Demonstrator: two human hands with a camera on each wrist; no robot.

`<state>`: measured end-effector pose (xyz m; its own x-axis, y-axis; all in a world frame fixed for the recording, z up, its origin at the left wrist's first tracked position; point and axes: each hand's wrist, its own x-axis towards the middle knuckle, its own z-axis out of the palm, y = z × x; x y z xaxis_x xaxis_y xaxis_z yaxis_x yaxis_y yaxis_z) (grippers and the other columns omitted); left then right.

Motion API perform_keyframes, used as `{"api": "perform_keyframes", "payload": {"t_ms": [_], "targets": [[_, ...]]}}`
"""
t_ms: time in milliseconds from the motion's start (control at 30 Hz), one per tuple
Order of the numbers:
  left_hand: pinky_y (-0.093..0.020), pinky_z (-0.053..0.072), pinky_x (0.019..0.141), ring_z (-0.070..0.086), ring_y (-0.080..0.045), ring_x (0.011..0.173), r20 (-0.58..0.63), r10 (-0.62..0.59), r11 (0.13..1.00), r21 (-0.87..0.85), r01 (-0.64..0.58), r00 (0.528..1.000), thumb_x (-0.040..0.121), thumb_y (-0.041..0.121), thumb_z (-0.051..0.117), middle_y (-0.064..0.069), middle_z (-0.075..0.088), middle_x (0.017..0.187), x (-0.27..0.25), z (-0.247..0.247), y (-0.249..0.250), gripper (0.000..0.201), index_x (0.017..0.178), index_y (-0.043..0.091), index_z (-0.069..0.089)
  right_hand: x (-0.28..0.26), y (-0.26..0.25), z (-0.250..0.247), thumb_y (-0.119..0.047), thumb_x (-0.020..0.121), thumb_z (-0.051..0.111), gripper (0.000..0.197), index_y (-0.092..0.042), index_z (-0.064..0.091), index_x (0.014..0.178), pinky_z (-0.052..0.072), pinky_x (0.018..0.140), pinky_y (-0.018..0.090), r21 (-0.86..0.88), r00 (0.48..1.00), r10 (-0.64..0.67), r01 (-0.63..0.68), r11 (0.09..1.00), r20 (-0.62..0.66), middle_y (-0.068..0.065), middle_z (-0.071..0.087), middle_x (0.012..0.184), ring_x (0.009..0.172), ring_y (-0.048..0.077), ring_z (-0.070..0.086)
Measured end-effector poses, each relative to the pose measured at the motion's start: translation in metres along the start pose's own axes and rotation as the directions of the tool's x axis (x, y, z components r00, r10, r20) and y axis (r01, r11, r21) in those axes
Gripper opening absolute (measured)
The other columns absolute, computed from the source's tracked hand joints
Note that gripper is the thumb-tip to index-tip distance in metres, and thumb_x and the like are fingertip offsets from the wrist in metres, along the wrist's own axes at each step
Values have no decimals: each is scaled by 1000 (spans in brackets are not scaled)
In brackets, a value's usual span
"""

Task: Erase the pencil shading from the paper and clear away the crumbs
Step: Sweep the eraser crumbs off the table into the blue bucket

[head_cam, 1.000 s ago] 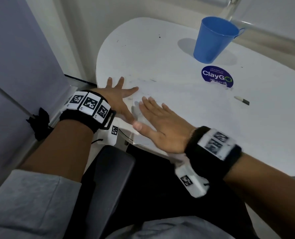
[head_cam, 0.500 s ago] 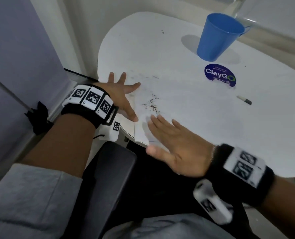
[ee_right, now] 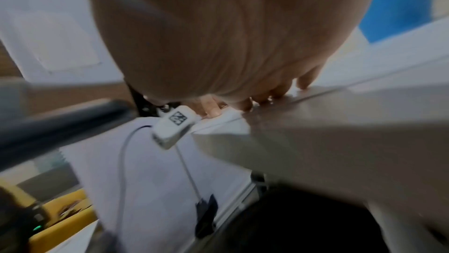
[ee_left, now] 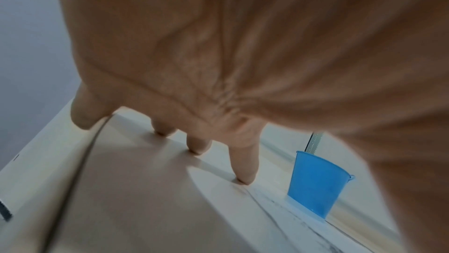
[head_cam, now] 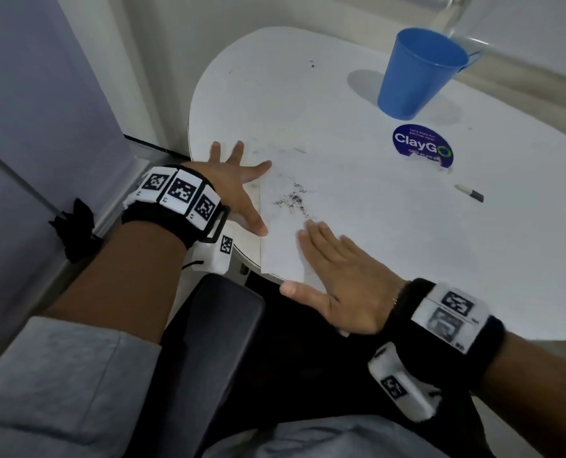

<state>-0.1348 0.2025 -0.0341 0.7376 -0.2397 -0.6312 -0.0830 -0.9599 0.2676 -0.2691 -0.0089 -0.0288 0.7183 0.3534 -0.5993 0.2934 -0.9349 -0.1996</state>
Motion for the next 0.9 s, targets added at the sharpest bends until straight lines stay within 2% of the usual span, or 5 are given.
{"api": "perform_keyframes", "payload": {"t_ms": [200, 367, 600, 767, 900], "targets": [[-63, 0, 120, -32, -23, 149, -30, -8, 999, 53, 10, 1000, 64, 66, 83, 9, -30, 164, 2, 0, 0, 128, 153, 57, -9, 34, -11, -39, -80, 79, 0, 100, -18, -10, 157, -6, 123, 36, 134, 989, -51, 69, 989, -137, -3, -18, 163, 148, 6, -19], [-64, -3, 121, -32, -25, 149, -12, 3, 1000, 26, -2, 1000, 54, 72, 84, 8, -29, 164, 1, 2, -1, 137, 153, 56, -10, -6, -1, -3, -84, 72, -5, 105, -21, -19, 154, -8, 123, 37, -39, 998, -52, 54, 998, 31, -6, -28, 159, 144, 5, -29], [-63, 0, 120, -34, -22, 148, -20, -3, 1000, 29, 4, 1000, 59, 65, 86, 11, -31, 162, 0, 0, 1, 134, 152, 58, -10, 45, -4, -39, -78, 83, 3, 96, -19, -8, 157, -7, 123, 36, 163, 984, -18, 47, 986, -178, -2, -18, 163, 149, 8, -18], [-65, -1, 120, -34, -24, 147, -7, -5, 1000, 14, 5, 1000, 58, 66, 87, 8, -31, 163, 0, 1, 1, 136, 153, 56, -10, 14, 8, -24, -87, 70, -1, 113, -13, -17, 154, -5, 123, 38, 194, 986, 167, -163, 967, 0, 3, -26, 161, 147, 13, -24], [-63, 0, 121, -32, -23, 149, -29, -3, 1000, 22, 4, 1000, 67, 62, 83, 9, -30, 163, 2, 2, 0, 126, 153, 56, -8, 45, -30, -25, -83, 77, 1, 106, -13, -17, 154, -8, 123, 39, 191, 998, 28, -16, 982, -57, 4, -26, 160, 146, 14, -26]]}}
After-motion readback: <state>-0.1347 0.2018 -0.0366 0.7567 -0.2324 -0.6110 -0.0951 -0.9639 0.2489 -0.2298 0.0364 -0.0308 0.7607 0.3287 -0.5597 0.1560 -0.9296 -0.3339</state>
